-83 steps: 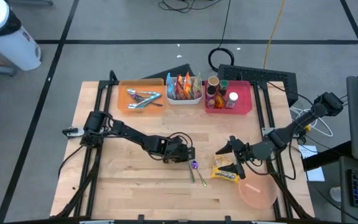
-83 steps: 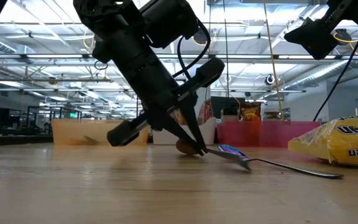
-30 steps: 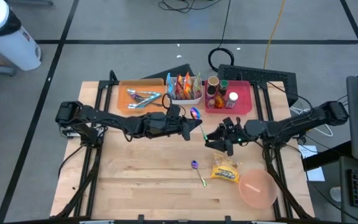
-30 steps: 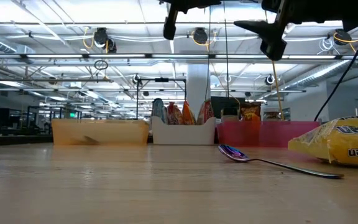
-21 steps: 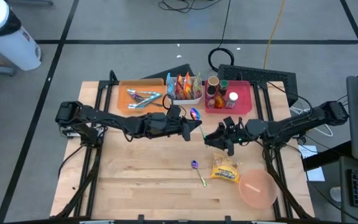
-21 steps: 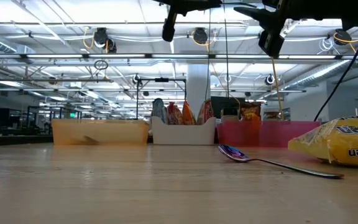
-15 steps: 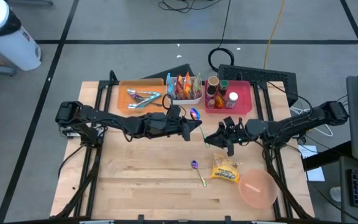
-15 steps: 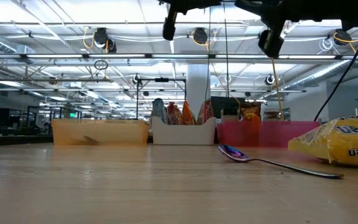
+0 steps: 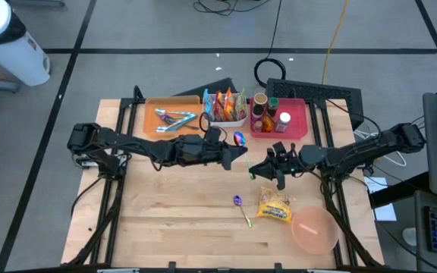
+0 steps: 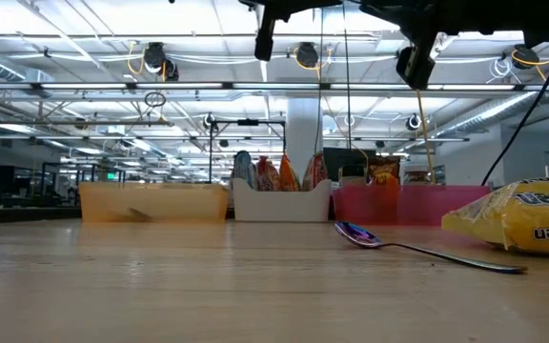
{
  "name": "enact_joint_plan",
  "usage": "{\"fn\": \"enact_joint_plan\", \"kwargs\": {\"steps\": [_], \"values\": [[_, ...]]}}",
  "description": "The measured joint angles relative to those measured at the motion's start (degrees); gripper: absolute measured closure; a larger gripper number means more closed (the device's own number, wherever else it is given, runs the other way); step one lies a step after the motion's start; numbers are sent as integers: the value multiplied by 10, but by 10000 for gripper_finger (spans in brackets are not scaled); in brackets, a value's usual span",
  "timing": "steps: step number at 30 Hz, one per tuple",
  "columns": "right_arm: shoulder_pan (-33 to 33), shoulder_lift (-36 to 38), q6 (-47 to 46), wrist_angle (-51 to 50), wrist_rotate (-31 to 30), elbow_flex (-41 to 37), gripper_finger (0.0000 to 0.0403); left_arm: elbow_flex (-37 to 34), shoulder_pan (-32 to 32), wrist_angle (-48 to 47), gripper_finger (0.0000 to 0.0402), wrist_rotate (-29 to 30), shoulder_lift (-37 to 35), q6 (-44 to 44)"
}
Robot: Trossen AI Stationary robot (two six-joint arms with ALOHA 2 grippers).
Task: Pick & Place Food Item
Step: Put the left violet and green spoon into the orange bin
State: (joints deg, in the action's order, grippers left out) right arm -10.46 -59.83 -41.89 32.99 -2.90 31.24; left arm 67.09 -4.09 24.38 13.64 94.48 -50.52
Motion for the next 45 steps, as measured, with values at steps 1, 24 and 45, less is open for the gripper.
{"fn": "enact_joint_plan", "kwargs": {"steps": [1, 24, 45], "values": [[0, 0, 1, 0, 0, 0, 401, 0, 2, 0, 362, -11, 0, -6], [105, 60, 76, -74, 2, 2, 403, 0, 7, 37, 161, -58, 1, -54], [90, 82, 592, -790, -299, 337, 403, 0, 59, 106, 160, -62, 0, -343]]}}
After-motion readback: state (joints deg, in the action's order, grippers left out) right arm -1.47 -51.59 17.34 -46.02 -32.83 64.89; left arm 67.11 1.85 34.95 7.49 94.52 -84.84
